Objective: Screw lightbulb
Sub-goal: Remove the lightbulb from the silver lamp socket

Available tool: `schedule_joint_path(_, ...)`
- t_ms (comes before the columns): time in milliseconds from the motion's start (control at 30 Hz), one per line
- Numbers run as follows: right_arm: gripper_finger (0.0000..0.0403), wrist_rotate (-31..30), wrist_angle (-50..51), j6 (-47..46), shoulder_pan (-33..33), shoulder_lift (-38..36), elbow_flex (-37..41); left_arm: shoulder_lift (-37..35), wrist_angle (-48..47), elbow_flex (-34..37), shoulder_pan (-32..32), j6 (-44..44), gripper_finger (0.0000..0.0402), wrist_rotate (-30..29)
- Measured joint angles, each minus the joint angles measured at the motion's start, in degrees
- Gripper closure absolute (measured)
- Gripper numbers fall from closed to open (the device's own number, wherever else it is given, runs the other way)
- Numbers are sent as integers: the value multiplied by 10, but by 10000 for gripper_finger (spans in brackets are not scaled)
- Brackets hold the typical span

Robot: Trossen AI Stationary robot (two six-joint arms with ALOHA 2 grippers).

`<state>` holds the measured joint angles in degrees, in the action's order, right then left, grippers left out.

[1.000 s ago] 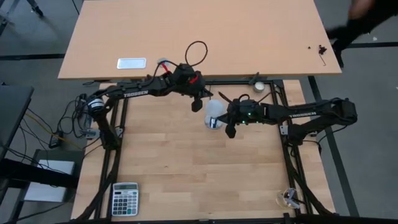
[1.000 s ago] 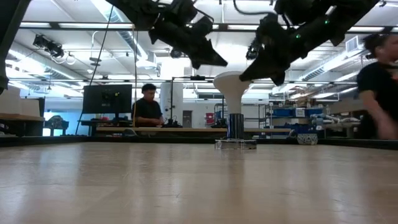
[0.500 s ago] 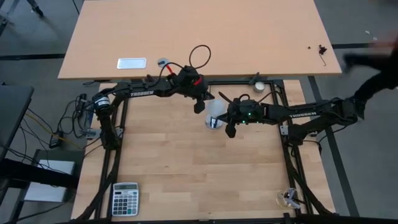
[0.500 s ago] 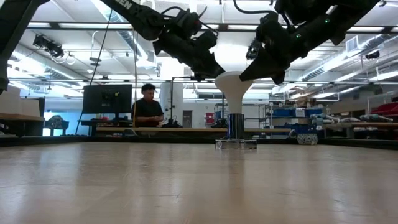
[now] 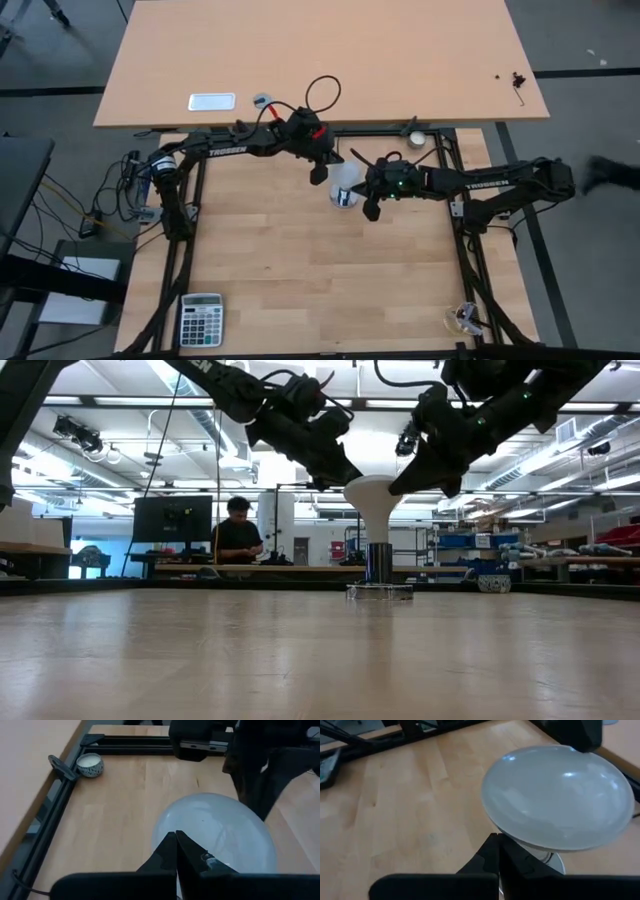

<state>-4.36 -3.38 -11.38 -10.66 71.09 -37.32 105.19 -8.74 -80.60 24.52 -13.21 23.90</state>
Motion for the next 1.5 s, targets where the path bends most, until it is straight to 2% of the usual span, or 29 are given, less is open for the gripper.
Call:
schedule_joint_path(467,394,-17,26,0,-28,-1,0,-7,-51,0,-2,-2,402,-10)
schedule_joint_path(767,394,-35,45,9,-58,-49,0,-41,-102,3,-5,-14,402,-24)
schedule_joint_path(1000,394,18,44,25,-23,-76,0,-33,-59,4,-1,-13,402,-47)
schedule_joint_path(1267,394,23,-25,30,32,-29,0,-32,8,5,11,-10,402,-75)
schedule_joint_path(1500,394,13,-47,30,33,4,0,13,32,4,21,19,402,-35)
